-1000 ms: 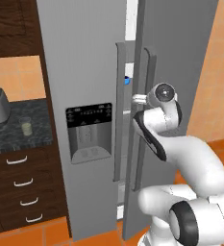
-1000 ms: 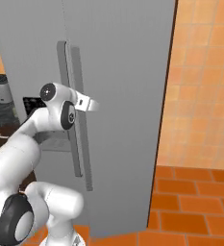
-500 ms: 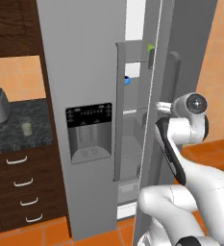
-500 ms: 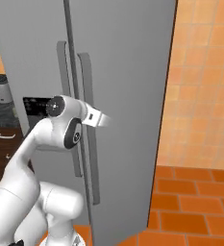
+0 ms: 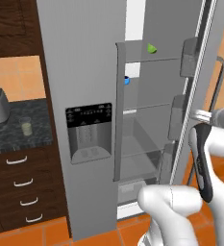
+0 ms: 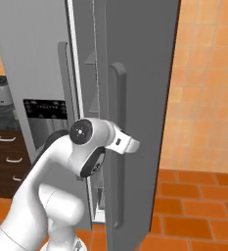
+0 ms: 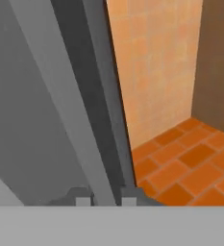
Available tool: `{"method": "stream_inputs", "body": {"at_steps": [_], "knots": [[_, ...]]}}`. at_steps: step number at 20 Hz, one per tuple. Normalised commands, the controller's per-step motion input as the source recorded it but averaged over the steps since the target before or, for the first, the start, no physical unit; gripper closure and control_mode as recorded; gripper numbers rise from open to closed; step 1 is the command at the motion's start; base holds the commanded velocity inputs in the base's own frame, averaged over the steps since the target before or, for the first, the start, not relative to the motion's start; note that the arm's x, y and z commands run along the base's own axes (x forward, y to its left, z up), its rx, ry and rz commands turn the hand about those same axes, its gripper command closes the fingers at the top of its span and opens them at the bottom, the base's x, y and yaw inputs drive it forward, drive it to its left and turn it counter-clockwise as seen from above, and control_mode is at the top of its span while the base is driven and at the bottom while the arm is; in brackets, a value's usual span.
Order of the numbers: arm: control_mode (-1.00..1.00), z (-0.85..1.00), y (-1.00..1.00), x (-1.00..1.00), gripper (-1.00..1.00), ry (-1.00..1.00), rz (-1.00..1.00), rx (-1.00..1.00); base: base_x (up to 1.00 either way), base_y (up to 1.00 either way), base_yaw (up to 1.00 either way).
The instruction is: Grab a lemon wedge from the fridge and one ice cube from the ice bowl, and put them in the glass of lemonade.
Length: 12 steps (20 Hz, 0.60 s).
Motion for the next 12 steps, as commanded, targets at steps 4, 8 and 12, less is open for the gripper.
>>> {"method": "stream_inputs", "body": {"at_steps": [4,8,12], "knots": [[-1.0,0.0,-0.98,-0.67,1.0,-0.01,-0.12,0.04,0.0,0.0,0.0],[-1.0,0.04,-0.69,-0.61,-1.0,0.0,-0.22,0.0,0.0,0.0,0.0],[-1.0,0.67,-0.11,-0.62,-1.0,0.0,-0.03,-0.02,0.0,0.0,0.0]]}}
